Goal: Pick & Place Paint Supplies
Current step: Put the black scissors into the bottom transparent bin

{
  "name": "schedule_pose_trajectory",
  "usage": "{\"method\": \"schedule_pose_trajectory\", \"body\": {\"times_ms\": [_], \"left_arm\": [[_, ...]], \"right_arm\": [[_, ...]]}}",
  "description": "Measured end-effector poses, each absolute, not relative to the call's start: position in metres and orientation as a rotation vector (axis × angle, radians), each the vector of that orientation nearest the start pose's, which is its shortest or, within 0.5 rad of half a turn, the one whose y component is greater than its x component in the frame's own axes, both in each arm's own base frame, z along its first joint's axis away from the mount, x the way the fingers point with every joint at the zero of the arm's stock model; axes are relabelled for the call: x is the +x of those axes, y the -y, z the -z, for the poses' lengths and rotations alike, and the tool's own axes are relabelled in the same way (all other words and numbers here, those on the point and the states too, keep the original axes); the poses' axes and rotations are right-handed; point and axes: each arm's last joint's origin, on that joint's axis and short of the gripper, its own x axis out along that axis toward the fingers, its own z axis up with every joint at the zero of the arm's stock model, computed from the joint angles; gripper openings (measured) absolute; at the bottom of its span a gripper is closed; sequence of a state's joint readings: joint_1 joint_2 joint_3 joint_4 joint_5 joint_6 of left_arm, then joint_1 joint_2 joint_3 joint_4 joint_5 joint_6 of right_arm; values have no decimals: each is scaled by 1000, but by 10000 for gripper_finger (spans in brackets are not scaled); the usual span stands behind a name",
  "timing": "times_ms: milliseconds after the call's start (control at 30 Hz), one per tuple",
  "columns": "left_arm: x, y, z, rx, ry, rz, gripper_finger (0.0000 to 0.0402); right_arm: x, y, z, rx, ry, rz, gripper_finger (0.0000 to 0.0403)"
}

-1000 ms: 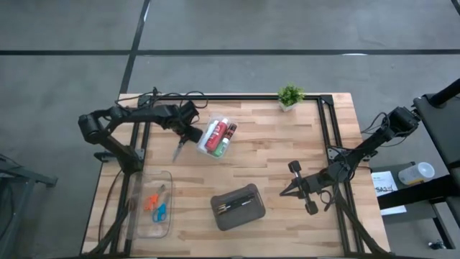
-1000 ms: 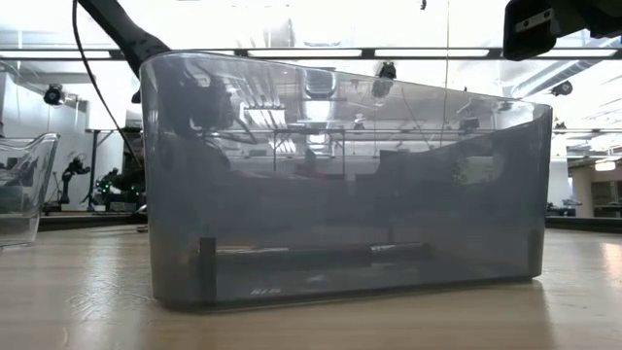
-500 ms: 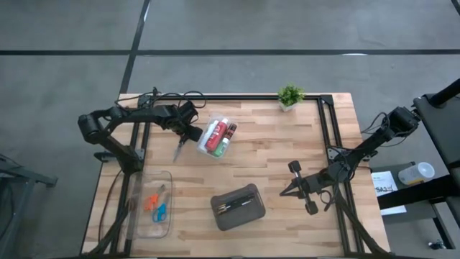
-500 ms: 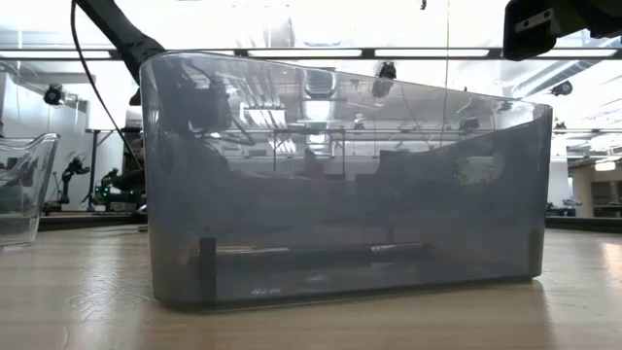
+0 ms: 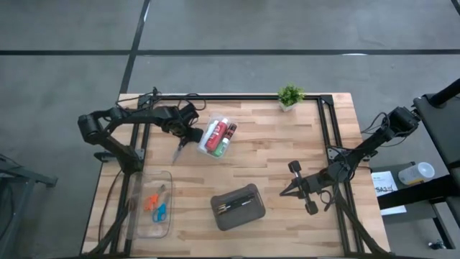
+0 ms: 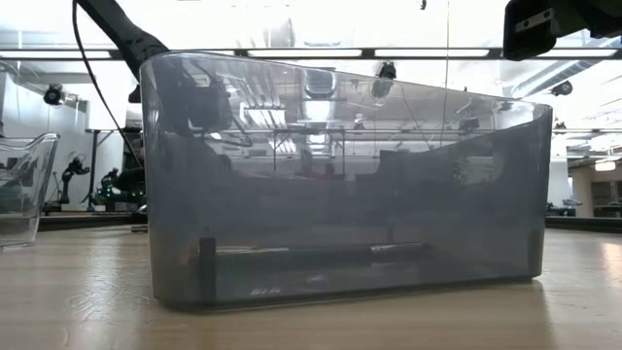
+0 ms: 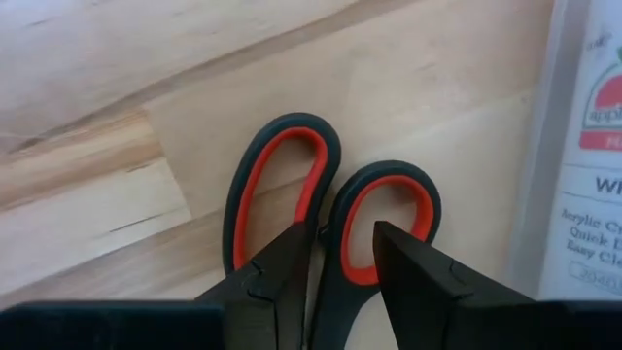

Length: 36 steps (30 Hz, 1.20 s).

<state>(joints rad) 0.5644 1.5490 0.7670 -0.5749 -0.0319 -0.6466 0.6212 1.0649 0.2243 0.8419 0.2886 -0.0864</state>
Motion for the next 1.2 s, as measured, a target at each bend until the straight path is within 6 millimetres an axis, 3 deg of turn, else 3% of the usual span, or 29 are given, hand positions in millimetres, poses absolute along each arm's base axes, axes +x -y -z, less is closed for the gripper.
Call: {"method": "schedule_pose_trajectory", "body": {"times_ms": [600, 1200], "left_arm": [[212, -136, -144, -744, -1203, -843, 131], [206, -132, -130, -762, -1163, -811, 131]], "right_arm": [[164, -107, -192, -85, 15, -332, 8], [164, -107, -192, -85, 16, -332, 8]]}}
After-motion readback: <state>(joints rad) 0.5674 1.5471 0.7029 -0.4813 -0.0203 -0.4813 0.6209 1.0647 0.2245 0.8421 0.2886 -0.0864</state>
